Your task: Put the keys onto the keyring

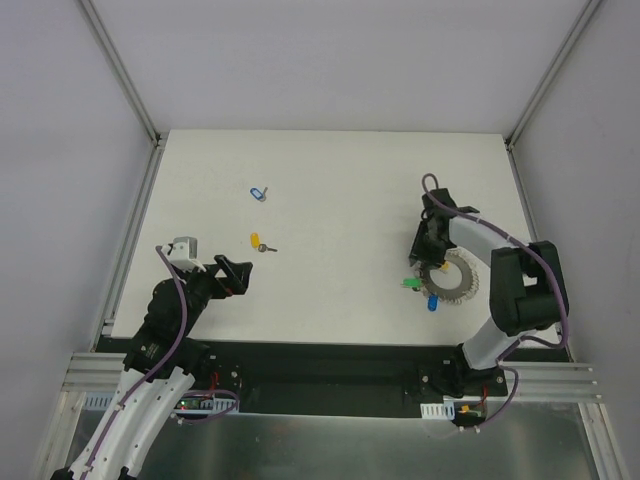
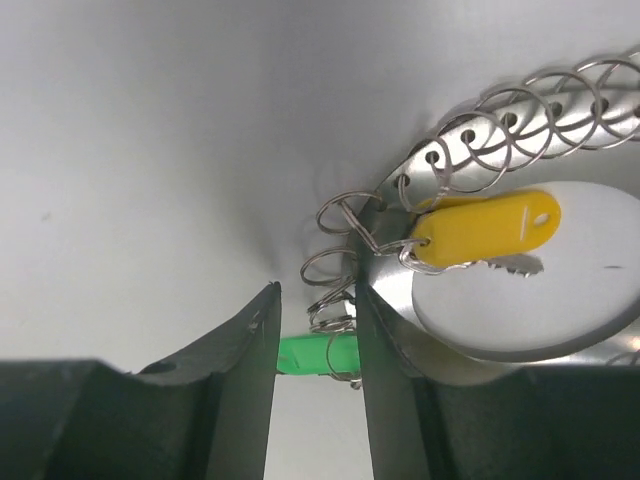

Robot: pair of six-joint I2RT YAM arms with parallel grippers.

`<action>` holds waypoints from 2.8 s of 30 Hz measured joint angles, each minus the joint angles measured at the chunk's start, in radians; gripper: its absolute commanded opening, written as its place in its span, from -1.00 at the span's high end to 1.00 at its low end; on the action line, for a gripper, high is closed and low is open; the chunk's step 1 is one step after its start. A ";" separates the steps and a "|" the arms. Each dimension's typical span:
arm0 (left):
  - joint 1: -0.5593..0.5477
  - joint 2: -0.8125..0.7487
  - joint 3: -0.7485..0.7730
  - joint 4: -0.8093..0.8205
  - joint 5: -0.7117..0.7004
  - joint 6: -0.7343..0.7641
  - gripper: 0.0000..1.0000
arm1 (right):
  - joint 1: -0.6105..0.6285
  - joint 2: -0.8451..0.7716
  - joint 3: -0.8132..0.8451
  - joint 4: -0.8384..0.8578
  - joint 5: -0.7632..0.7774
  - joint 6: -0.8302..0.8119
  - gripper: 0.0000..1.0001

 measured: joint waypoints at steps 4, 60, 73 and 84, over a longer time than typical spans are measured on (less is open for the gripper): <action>0.000 0.002 0.000 0.000 0.000 0.000 -0.98 | 0.173 0.061 0.065 0.000 -0.032 0.000 0.21; 0.000 0.107 0.005 -0.018 -0.047 0.007 -0.98 | 0.453 -0.173 -0.160 0.124 -0.106 -0.042 -0.43; 0.000 0.097 0.005 -0.016 -0.037 0.007 -0.98 | 0.740 0.043 0.076 0.153 -0.237 0.046 -0.34; 0.000 0.097 0.005 -0.015 -0.023 0.007 -0.98 | 0.719 -0.048 0.159 0.022 -0.023 -0.092 -0.25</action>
